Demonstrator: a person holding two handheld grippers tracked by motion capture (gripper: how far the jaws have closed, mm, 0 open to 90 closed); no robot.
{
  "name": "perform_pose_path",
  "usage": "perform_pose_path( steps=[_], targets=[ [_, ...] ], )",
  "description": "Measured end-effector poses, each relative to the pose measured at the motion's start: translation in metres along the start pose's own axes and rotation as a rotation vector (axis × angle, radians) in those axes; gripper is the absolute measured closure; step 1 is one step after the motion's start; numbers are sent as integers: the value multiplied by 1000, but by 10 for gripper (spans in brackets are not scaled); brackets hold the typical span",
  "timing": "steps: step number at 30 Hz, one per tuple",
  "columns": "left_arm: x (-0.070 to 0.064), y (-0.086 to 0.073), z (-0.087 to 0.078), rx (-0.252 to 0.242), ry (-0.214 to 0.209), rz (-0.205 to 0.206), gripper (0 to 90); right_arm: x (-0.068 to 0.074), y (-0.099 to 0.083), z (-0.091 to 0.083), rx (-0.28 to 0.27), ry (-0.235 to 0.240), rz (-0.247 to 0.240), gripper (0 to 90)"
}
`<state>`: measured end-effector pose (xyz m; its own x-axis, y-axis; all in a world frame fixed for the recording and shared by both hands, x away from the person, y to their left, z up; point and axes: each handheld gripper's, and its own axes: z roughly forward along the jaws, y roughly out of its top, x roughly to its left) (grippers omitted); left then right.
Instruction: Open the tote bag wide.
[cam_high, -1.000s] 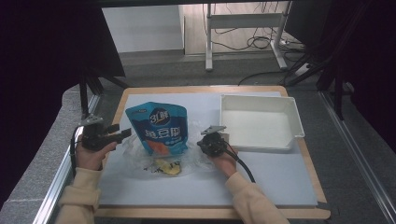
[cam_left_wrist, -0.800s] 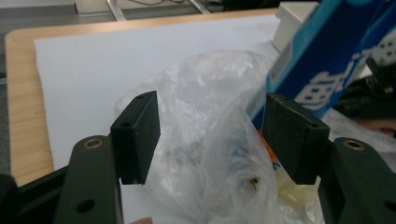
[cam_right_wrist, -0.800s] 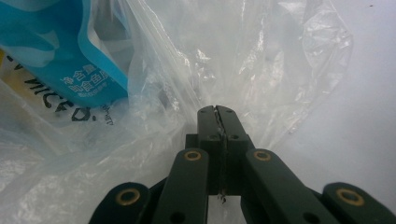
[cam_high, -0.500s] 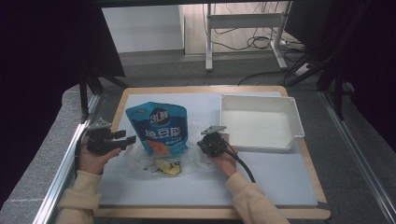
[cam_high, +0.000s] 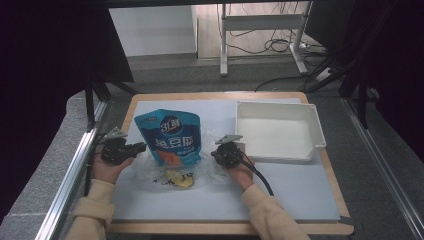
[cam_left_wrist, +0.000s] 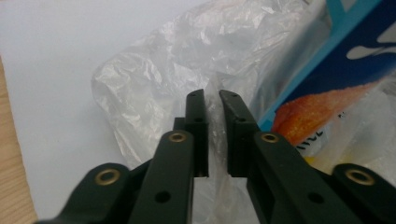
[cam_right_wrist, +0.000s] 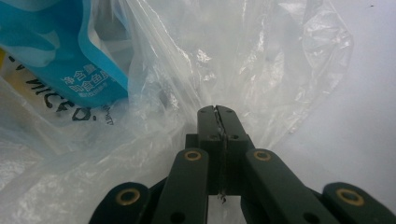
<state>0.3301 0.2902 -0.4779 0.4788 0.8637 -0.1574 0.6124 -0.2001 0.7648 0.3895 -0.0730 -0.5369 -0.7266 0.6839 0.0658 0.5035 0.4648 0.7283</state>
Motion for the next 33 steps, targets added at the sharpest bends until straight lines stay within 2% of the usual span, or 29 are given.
perform_pose_path(
  steps=[7,11,16,25,33],
  targets=[
    [6,-10,18,35,33,4,870,0,-1,0,-7,1,0,890],
    [10,-19,35,60,69,-4,874,0,-1,0,-9,-2,-4,890],
    [15,-25,49,84,80,-6,876,0,-1,-1,-10,-2,-1,889],
    [18,-31,61,113,78,-3,875,-1,-3,-2,-15,-8,4,889],
    [19,-36,61,102,80,-20,875,-1,-4,-3,-13,-14,6,889]
  ],
)
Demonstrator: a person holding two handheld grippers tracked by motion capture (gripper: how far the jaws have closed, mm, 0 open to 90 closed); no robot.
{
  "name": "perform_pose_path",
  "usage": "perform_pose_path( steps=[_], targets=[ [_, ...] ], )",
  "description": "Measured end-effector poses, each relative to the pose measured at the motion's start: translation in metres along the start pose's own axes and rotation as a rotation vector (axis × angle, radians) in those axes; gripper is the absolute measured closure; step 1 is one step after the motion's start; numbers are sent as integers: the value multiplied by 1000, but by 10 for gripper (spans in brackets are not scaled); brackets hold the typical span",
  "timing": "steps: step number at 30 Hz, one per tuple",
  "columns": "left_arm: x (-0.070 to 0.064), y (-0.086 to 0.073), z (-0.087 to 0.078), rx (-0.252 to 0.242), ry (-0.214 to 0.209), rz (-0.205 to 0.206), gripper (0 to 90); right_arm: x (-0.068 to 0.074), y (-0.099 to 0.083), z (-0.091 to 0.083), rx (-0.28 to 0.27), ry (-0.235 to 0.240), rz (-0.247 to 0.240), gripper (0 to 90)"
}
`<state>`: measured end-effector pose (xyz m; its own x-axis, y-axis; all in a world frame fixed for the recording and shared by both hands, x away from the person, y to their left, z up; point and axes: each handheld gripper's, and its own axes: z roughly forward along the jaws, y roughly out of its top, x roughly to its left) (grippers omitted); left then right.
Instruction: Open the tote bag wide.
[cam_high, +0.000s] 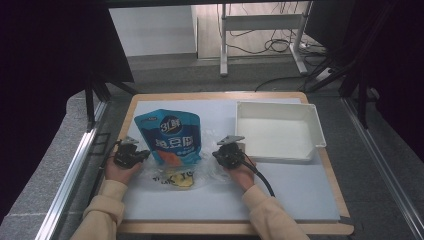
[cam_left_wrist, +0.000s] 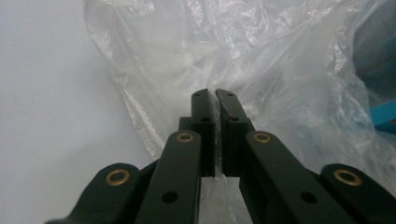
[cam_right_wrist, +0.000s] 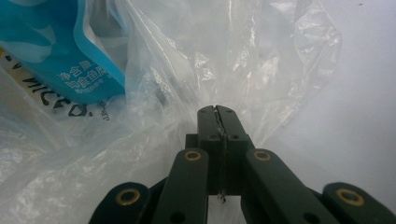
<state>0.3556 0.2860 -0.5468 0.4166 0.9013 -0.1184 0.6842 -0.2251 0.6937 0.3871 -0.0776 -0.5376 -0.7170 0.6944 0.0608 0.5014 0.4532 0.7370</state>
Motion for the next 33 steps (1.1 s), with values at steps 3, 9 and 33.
perform_pose_path(
  steps=[3,9,33],
  targets=[
    [0,-1,-1,-2,-1,-3,874,0,0,0,0,0,0,889],
    [-1,-2,-1,-5,4,-8,871,0,0,0,-3,-2,2,889],
    [-3,-2,0,-15,3,-2,850,2,10,-24,-94,38,31,742]
  ],
)
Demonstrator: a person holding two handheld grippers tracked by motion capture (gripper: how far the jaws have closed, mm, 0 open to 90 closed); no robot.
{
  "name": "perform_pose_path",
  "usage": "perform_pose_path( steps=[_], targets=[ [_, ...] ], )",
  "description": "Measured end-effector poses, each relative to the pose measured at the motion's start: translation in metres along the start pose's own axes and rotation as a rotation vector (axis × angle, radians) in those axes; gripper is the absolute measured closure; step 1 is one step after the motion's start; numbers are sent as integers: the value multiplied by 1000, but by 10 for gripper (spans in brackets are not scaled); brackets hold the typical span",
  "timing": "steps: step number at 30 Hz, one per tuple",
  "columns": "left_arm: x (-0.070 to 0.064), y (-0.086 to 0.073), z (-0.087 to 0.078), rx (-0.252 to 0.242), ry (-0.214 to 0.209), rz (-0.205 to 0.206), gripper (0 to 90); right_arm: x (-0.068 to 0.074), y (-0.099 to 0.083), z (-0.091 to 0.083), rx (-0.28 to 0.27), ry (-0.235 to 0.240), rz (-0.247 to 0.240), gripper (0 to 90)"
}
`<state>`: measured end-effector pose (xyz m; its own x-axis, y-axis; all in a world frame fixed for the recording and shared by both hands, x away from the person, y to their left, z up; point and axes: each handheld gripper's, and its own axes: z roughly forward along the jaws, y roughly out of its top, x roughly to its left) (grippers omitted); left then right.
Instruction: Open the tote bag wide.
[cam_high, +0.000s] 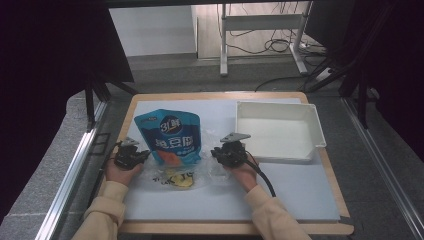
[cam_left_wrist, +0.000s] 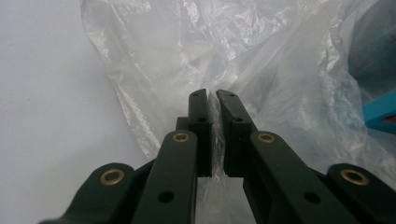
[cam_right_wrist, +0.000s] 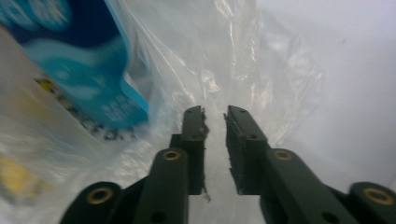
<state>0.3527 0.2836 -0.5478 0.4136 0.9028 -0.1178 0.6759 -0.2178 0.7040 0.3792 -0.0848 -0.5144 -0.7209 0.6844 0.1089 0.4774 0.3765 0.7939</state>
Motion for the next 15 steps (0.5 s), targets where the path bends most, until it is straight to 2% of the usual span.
perform_pose_path(
  steps=[5,9,12,15],
  targets=[
    [0,0,0,-1,-3,-1,844,4,11,-23,-77,-3,-1,621],
    [0,1,1,0,-5,-3,842,8,23,-43,-141,10,-8,598],
    [0,1,0,2,-6,-1,842,14,31,-57,-176,44,-20,645],
    [0,1,0,4,-8,-3,841,24,40,-68,-202,93,-48,760]
  ],
)
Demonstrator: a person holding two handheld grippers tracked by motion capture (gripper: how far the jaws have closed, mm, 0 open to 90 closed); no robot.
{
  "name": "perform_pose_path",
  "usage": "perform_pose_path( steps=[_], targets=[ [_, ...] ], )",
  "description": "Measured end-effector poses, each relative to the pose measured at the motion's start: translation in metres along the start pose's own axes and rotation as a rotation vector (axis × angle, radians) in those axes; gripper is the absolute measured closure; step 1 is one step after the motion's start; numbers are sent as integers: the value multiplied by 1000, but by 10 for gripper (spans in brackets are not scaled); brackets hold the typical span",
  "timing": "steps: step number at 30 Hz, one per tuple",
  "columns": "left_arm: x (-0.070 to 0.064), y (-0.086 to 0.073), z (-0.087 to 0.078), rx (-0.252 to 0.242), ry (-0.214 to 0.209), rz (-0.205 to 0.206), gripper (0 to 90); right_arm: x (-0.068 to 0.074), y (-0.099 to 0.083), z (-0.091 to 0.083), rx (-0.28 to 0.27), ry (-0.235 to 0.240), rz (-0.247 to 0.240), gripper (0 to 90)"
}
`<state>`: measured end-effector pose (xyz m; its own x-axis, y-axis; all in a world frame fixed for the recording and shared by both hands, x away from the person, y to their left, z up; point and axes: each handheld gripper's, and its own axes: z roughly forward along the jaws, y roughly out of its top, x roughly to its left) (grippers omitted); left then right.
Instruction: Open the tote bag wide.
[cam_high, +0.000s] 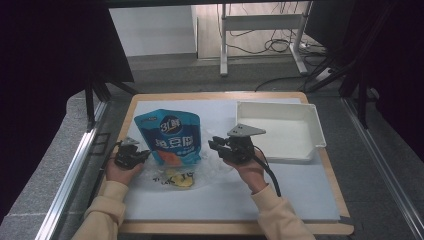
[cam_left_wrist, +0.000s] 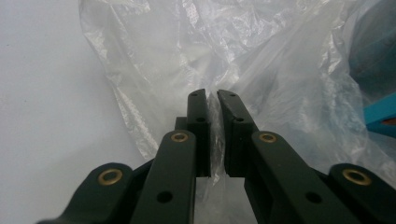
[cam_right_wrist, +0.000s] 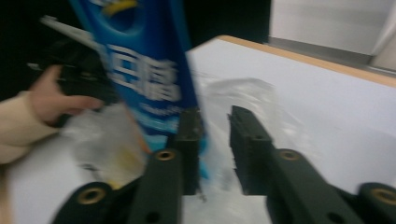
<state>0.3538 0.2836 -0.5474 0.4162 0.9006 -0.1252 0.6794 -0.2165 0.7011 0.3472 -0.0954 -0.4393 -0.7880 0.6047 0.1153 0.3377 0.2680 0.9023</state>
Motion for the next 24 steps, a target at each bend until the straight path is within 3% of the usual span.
perform_pose_path(
  steps=[3,7,11,19,24],
  targets=[
    [0,0,0,-1,-2,-3,841,14,3,2,11,51,-22,840],
    [-1,0,0,-1,-4,-3,840,25,-5,22,72,97,-31,868],
    [0,0,0,0,-7,-4,840,29,-16,43,144,105,-34,881],
    [0,0,1,-1,-8,-8,840,28,-44,75,277,68,-59,887],
    [0,0,1,0,-8,-7,839,32,-55,86,329,103,-48,887]
  ],
)
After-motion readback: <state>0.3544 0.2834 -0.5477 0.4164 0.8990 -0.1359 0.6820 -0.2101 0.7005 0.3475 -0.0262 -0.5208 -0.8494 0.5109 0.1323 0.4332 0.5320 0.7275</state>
